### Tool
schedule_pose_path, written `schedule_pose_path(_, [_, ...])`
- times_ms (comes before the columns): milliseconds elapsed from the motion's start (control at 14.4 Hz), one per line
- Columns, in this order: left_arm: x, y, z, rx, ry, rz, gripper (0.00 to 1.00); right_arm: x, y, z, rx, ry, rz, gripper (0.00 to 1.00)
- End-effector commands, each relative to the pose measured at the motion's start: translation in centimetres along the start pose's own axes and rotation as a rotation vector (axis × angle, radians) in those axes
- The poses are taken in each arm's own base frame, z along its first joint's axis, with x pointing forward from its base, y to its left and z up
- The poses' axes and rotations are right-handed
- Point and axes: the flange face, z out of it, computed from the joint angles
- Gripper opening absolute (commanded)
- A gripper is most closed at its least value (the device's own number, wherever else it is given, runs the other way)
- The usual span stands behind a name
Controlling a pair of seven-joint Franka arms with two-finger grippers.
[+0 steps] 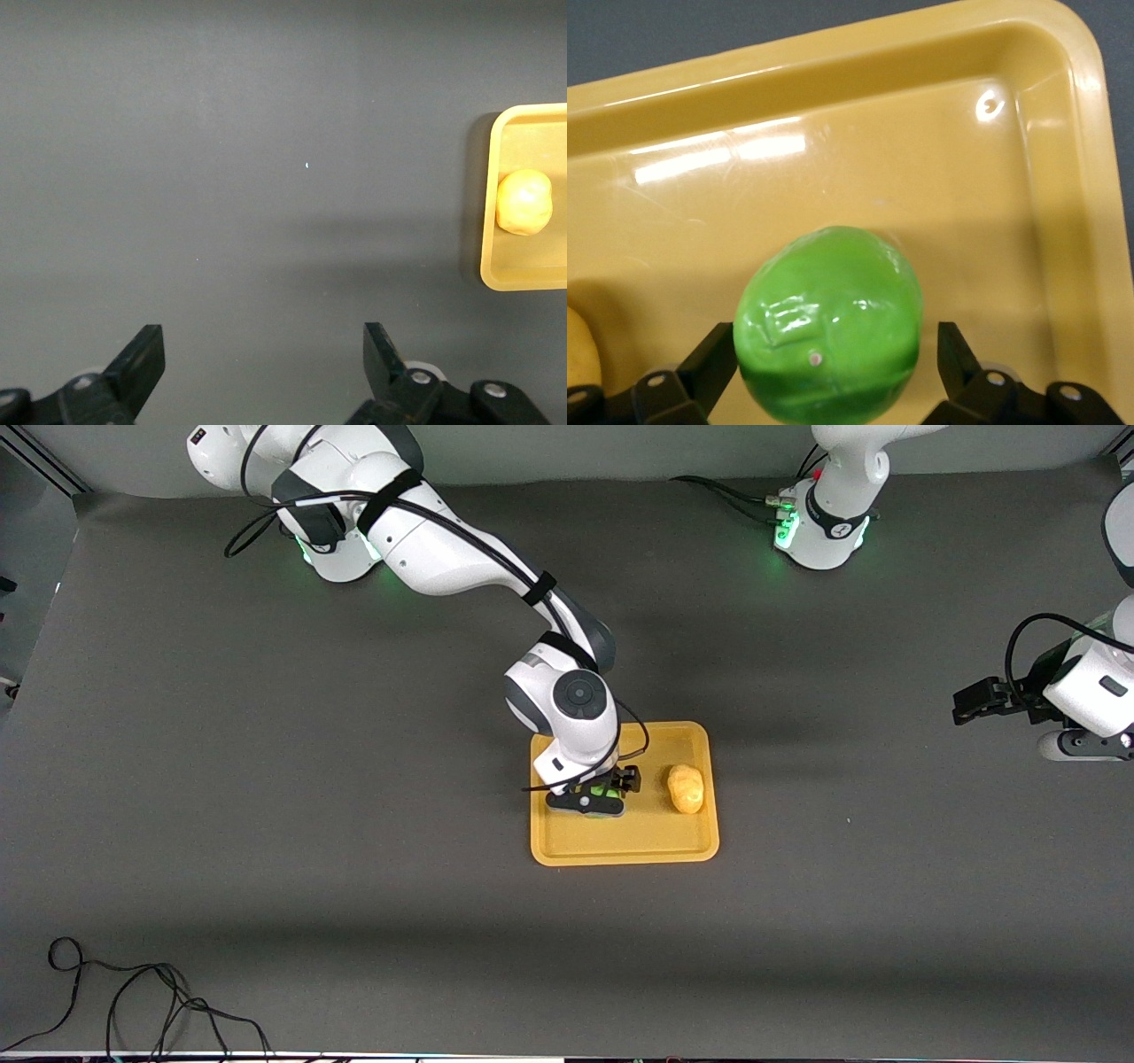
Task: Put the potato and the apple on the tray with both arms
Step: 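Lower the green apple onto the tray and open the right gripper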
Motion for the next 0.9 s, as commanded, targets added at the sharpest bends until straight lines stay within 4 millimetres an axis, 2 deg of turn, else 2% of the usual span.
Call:
schedule_pose_path(0, [-0.6, 0.0, -0.2, -0.005, 0.003, 0.016, 1.00, 0.7, -0.1, -1.8, -0.003, 0.026, 0.022, 1.00])
schedule_pose_path(139, [-0.5, -0.1, 0.0, -0.004, 0.003, 0.014, 1.00, 2.0, 0.0, -5.1, 0.022, 0.045, 0.036, 1.00])
schedule_pose_path(277, [-0.6, -0.1, -0.1, -0.003, 0.005, 0.014, 1.00, 5.0, 2.4, -8.9, 0.017, 0.053, 0.062, 1.00])
schedule_pose_path(347, [-0.6, -0.1, -0.2, -0.003, 0.005, 0.014, 1.00, 5.6, 3.0, -11.0, 0.022, 0.057, 0.056, 1.00])
schedule_pose_path(486, [-0.6, -0.1, -0.1, -0.003, 0.003, 0.014, 1.00, 7.6, 6.1, -14.9, 0.029, 0.068, 0.102, 1.00])
schedule_pose_path(555, [-0.6, -0.1, -0.1, -0.003, 0.003, 0.014, 1.00, 8.0, 7.5, -16.8, 0.033, 0.071, 0.087, 1.00])
schedule_pose_path(694, [-0.6, -0.1, -0.2, -0.003, 0.006, 0.014, 1.00, 9.5, 11.4, -20.0, 0.037, 0.078, 0.064, 1.00])
schedule_pose_path(832, [-0.5, -0.1, -0.1, -0.003, 0.008, 0.014, 1.00, 10.7, 13.8, -23.2, 0.053, 0.097, 0.066, 1.00])
